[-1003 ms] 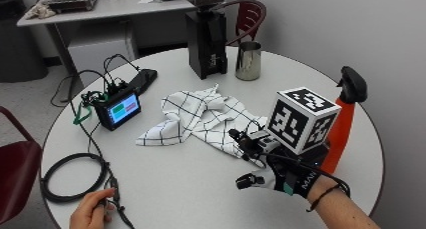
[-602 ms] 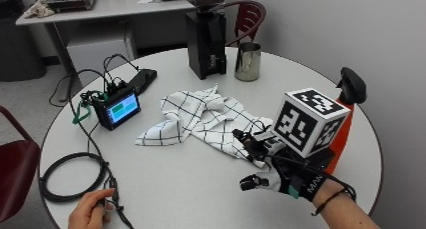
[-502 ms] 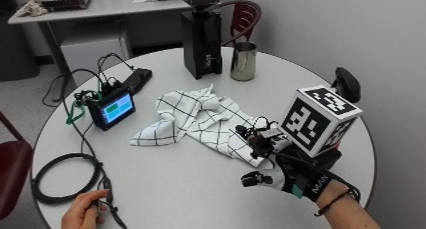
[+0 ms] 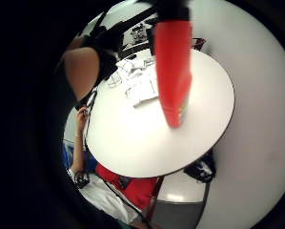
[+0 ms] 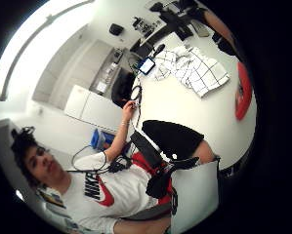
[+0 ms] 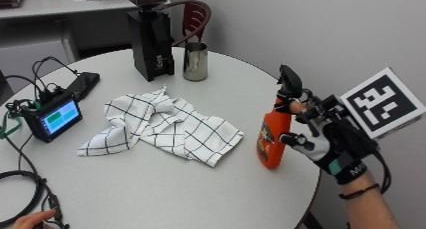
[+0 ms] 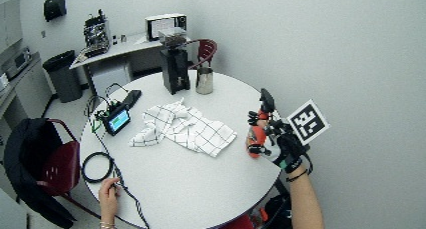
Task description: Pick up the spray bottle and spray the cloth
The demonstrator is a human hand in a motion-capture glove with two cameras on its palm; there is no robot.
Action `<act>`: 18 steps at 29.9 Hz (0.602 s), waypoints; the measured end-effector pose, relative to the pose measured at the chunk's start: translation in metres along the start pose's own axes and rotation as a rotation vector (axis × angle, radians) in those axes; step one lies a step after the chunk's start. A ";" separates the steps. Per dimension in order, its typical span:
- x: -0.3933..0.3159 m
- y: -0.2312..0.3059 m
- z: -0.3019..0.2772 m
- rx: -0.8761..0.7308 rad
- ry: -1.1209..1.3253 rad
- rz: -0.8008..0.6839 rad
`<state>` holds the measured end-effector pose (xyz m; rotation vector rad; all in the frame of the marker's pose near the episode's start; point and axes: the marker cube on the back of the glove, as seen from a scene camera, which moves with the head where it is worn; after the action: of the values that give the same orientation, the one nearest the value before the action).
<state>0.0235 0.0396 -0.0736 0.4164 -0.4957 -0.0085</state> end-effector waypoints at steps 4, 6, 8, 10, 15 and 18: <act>0.022 0.002 -0.019 0.063 -0.002 0.008; 0.032 0.003 -0.028 0.108 -0.021 0.040; 0.045 0.002 -0.037 0.164 -0.040 0.065; 0.059 -0.001 -0.041 0.222 -0.071 0.075; 0.094 -0.022 -0.012 0.216 -0.245 0.212; 0.112 -0.036 0.012 0.146 -0.350 0.247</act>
<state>0.1197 -0.0097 -0.0267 0.4974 -0.8946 0.1973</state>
